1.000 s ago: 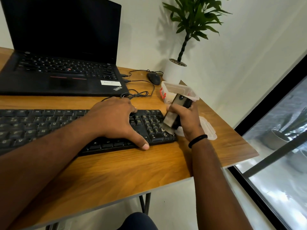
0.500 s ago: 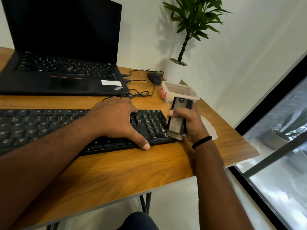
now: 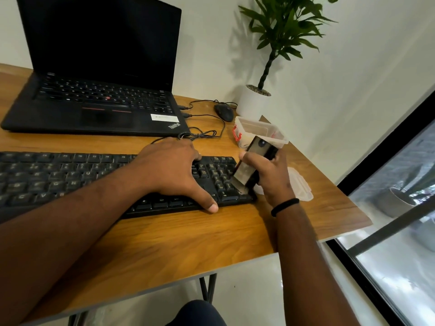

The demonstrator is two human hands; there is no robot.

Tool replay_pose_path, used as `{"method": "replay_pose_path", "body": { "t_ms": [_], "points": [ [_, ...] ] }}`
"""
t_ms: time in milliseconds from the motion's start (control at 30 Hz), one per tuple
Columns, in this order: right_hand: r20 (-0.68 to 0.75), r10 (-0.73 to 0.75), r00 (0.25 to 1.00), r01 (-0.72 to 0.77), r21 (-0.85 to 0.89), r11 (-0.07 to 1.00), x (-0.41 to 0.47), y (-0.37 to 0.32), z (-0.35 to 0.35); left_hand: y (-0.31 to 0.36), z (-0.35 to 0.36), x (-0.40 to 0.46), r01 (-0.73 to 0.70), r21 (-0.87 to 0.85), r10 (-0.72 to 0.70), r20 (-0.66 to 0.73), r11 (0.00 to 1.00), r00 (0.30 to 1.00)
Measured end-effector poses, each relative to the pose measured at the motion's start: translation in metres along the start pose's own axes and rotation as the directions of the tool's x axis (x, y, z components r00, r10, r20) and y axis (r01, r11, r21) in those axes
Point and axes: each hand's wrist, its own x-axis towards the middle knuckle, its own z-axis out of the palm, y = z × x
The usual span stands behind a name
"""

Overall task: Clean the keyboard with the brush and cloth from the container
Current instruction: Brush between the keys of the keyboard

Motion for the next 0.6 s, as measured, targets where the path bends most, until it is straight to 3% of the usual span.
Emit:
{"method": "replay_pose_path", "body": {
  "t_ms": [67, 233, 333, 367, 467, 533, 600],
  "points": [
    [0.044, 0.019, 0.999, -0.019, 0.015, 1.0, -0.003, -0.001, -0.001, 0.0, 0.001, -0.001, -0.001, 0.003, 0.001, 0.004, 1.0, 1.0],
    [-0.112, -0.044, 0.993, 0.038, -0.057, 0.998, -0.005, -0.004, 0.005, 0.001, 0.001, 0.001, 0.004, 0.007, -0.004, 0.003, 1.0, 1.0],
    [-0.014, -0.017, 1.0, 0.017, -0.025, 1.0, -0.014, -0.002, 0.002, 0.0, 0.001, 0.001, 0.006, 0.011, -0.006, -0.005, 1.0, 1.0],
    [-0.04, -0.002, 0.999, 0.001, -0.026, 1.0, -0.016, -0.003, 0.002, 0.0, 0.001, 0.001, 0.004, 0.01, -0.004, -0.006, 1.0, 1.0],
    [-0.195, -0.124, 0.973, 0.075, -0.241, 0.968, -0.017, -0.007, 0.005, 0.001, 0.001, 0.0, 0.007, -0.001, -0.007, -0.017, 1.0, 1.0],
    [-0.151, -0.169, 0.974, 0.113, -0.322, 0.94, -0.024, -0.01, 0.006, 0.001, 0.001, -0.001, 0.011, 0.0, -0.011, -0.024, 1.0, 1.0],
    [-0.061, -0.134, 0.989, 0.115, -0.251, 0.961, -0.034, -0.013, 0.003, 0.001, 0.001, -0.001, 0.009, 0.01, -0.008, -0.025, 1.0, 1.0]
  ]
}}
